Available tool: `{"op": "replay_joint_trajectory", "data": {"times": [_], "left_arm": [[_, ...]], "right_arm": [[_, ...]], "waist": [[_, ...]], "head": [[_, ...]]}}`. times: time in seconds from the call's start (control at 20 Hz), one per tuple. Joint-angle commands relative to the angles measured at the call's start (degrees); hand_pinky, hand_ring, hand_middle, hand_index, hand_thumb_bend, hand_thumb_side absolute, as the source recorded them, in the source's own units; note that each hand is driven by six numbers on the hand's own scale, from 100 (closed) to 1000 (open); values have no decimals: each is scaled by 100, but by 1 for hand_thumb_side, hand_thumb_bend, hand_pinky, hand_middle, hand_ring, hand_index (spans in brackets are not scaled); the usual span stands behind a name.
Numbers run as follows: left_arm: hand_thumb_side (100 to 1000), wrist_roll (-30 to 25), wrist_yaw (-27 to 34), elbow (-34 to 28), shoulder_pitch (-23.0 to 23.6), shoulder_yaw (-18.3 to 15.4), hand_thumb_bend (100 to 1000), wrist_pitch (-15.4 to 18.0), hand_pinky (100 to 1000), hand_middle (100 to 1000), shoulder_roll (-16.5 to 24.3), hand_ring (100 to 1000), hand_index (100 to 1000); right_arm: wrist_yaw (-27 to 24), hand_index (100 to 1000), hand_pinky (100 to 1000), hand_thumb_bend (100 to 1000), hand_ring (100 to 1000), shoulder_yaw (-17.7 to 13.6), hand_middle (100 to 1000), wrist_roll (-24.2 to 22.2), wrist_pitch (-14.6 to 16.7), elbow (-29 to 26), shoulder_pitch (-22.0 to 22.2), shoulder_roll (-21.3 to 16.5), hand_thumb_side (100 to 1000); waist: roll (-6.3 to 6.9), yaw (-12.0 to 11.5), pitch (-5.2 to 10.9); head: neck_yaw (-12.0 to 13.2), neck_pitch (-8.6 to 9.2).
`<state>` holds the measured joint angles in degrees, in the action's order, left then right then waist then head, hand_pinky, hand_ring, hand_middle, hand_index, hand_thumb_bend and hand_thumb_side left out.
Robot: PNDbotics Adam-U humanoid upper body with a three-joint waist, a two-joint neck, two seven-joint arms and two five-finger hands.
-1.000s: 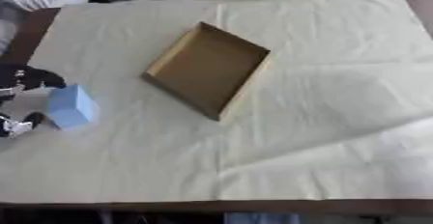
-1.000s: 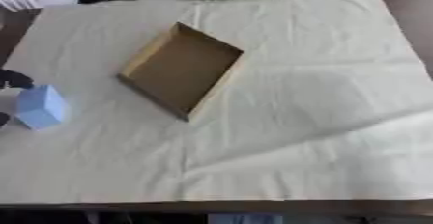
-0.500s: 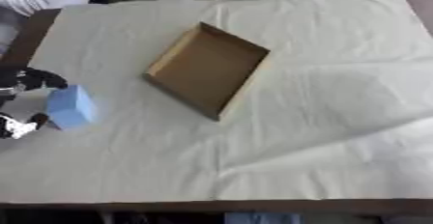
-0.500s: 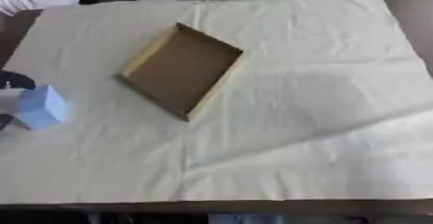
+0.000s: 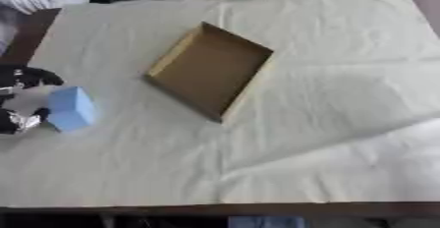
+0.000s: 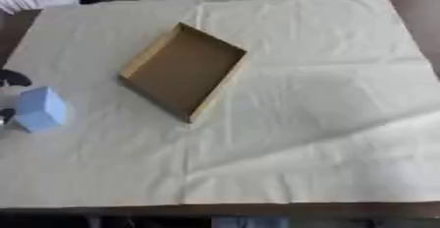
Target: Pick up objects on the table and place them in the box.
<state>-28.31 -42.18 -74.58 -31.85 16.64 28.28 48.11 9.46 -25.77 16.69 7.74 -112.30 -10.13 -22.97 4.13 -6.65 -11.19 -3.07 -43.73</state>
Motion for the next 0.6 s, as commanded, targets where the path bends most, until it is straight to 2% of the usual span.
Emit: {"op": "replay_joint_trajectory", "data": {"times": [0.05, 0.15, 0.35, 0.4, 0.5, 0.55, 0.6], "left_arm": [[504, -95, -30, 8, -105, -13, 118, 139, 994, 940, 123, 950, 1000], [534, -141, -22, 35, -110, -17, 106, 170, 994, 939, 115, 950, 1000], [534, -166, -13, 59, -118, -21, 106, 180, 994, 939, 110, 950, 1000], [605, -168, -1, 58, -124, -21, 100, 179, 992, 939, 94, 948, 1000], [656, -174, 30, 53, -148, -22, 100, 162, 991, 937, 74, 947, 999], [764, -164, 39, 49, -161, -22, 100, 142, 988, 934, 66, 945, 999], [765, -144, 47, 48, -173, -24, 100, 108, 988, 933, 54, 945, 998]], "right_arm": [[-32, 792, 675, 100, 723, -53, 589, -24, 14, -80, -58, -94, 556], [-37, 792, 675, 100, 723, -57, 589, -28, 15, -76, -57, -94, 557], [-44, 792, 675, 100, 723, -61, 589, -27, 16, -74, -57, -94, 557], [-47, 793, 675, 100, 724, -60, 588, -29, 16, -73, -56, -89, 557], [-53, 793, 675, 100, 724, -60, 588, -32, 18, -75, -55, -83, 557], [-56, 793, 675, 100, 724, -60, 588, -33, 19, -77, -54, -79, 558], [-61, 793, 675, 100, 724, -60, 588, -35, 19, -78, -52, -73, 558]], "waist": [[-11, 7, 62], [-8, 11, 60], [-6, 13, 59], [-3, 17, 61], [0, 23, 65], [3, 26, 66], [5, 29, 65]], "head": [[46, -38], [66, -39], [79, -39], [85, -32], [94, -19], [101, -13], [108, -7]]}}
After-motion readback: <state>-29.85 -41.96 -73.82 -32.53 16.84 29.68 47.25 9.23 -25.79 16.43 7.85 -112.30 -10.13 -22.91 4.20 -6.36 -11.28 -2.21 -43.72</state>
